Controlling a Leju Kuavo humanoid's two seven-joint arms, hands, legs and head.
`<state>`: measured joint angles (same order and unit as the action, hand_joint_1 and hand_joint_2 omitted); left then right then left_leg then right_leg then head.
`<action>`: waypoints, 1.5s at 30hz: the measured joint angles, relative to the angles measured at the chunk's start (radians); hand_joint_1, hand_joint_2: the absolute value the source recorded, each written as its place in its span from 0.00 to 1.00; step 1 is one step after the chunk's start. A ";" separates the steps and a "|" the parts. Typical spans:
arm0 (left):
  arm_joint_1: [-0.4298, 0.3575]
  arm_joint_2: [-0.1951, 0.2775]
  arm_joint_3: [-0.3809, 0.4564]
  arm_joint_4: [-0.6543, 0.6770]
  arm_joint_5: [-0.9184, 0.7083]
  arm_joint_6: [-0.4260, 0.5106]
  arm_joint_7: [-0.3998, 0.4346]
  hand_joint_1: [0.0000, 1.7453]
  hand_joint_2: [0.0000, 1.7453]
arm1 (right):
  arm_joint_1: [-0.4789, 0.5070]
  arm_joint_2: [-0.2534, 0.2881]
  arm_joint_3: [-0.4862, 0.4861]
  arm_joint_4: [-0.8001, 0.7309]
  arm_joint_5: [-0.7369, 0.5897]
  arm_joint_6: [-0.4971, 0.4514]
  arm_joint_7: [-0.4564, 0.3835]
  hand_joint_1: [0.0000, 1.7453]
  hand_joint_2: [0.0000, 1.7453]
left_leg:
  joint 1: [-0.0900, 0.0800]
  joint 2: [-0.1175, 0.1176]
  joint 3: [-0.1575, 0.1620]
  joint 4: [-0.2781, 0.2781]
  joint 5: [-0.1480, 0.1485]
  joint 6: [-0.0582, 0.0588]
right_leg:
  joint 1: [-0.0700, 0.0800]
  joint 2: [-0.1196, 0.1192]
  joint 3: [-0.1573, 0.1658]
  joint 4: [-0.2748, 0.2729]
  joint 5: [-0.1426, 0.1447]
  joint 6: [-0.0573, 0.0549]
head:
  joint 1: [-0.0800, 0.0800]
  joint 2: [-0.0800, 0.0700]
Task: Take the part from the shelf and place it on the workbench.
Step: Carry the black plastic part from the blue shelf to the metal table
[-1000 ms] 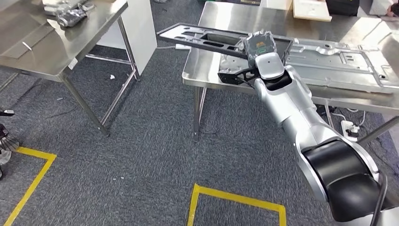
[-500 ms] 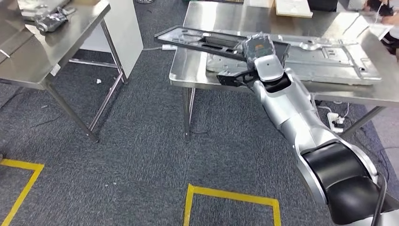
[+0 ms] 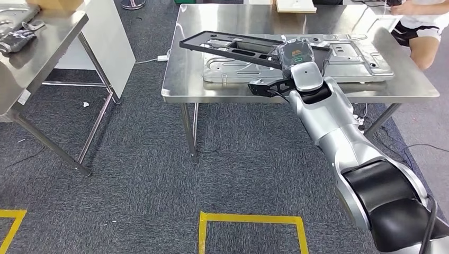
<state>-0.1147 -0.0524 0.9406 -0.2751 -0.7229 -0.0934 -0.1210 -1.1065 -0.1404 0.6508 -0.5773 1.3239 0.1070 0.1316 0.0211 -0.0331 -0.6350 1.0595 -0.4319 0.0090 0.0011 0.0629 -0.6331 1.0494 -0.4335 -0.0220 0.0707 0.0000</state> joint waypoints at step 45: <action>-0.002 -0.014 0.016 -0.008 -0.002 0.000 0.009 0.00 1.00 | -0.004 0.007 -0.026 -0.001 0.038 -0.004 -0.029 1.00 1.00 | -0.018 0.027 0.007 -0.015 -0.008 0.013 | -0.009 -0.046 -0.005 -0.010 0.011 0.027 | 0.004 0.000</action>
<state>-0.1171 -0.0668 0.9571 -0.2830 -0.7250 -0.0938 -0.1117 -1.1105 -0.1332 0.6245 -0.5783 1.3619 0.1034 0.1025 0.0030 -0.0065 -0.6276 1.0445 -0.4397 0.0216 -0.0077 0.0169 -0.6378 1.0395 -0.4225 0.0046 0.0748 0.0000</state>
